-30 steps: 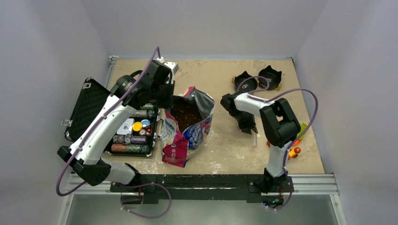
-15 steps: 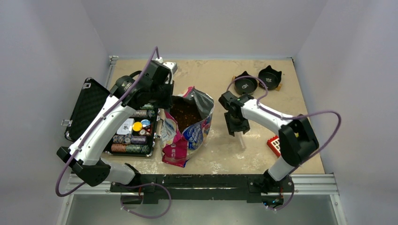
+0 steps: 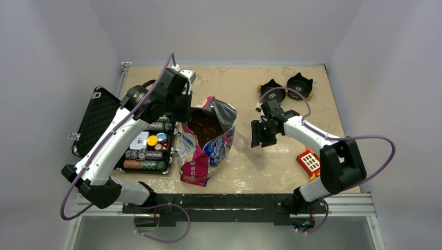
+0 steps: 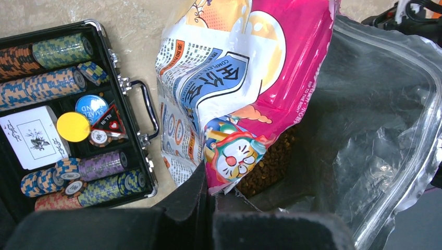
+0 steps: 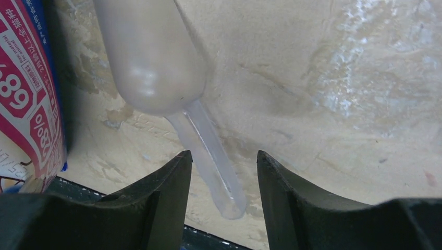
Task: Serve the pet food
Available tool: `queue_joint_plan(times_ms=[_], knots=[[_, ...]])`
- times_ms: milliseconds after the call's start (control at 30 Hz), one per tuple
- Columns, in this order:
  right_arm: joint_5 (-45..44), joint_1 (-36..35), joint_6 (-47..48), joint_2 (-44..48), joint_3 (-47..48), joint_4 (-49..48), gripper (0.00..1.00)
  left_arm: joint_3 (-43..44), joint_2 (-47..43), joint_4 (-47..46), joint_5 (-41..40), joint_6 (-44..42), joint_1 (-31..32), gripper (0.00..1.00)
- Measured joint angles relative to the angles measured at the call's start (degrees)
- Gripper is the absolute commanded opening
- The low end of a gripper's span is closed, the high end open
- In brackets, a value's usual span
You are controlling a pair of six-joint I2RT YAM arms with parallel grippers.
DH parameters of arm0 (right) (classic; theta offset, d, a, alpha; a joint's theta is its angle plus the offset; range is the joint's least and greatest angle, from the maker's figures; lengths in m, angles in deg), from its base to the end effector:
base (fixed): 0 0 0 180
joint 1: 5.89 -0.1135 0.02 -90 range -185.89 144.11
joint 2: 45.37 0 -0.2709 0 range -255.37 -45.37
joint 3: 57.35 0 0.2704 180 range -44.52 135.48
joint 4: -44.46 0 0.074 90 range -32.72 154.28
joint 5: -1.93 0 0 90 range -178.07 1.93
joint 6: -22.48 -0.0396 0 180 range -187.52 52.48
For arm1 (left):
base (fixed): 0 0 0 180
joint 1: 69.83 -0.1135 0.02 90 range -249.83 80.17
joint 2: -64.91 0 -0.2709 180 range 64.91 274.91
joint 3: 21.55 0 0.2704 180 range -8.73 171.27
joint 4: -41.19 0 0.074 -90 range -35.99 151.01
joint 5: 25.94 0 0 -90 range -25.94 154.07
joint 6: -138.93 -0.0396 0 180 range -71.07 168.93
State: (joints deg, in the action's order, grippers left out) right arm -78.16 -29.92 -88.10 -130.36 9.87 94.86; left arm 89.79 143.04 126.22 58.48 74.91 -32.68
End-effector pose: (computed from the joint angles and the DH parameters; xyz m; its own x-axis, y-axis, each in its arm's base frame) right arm 0.2674 0.1267 0.1959 -0.9553 -0.0468 -0.2920 -0.1322 0.9508 0.2803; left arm 0.2101 -0.1543 0.4376 -0.8055 0.0633 -0.5892 0.2228 0.9537 -0.2021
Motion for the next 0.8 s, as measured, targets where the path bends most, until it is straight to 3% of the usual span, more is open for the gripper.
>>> queue_joint_plan(times_ms=[167, 367, 700, 800], knots=[[-2.0, -3.9, 2.1, -1.4, 0.2, -2.5, 0.49, -1.2, -1.1, -0.5, 0.1, 0.2, 0.0, 0.0], [-10.1, -12.8, 1.8, -2.6, 1.0, -2.7, 0.34, -1.9, -2.4, 0.4, 0.0, 0.4, 0.0, 0.0], [-13.2, -15.1, 1.1, -6.8, 0.7, -2.9, 0.25, -1.9, -2.7, 1.2, -0.2, 0.4, 0.0, 0.0], [-12.1, -15.1, 0.0, -9.7, 1.2, -3.0, 0.13, -1.9, -2.7, 1.2, -0.2, 0.4, 0.0, 0.0]])
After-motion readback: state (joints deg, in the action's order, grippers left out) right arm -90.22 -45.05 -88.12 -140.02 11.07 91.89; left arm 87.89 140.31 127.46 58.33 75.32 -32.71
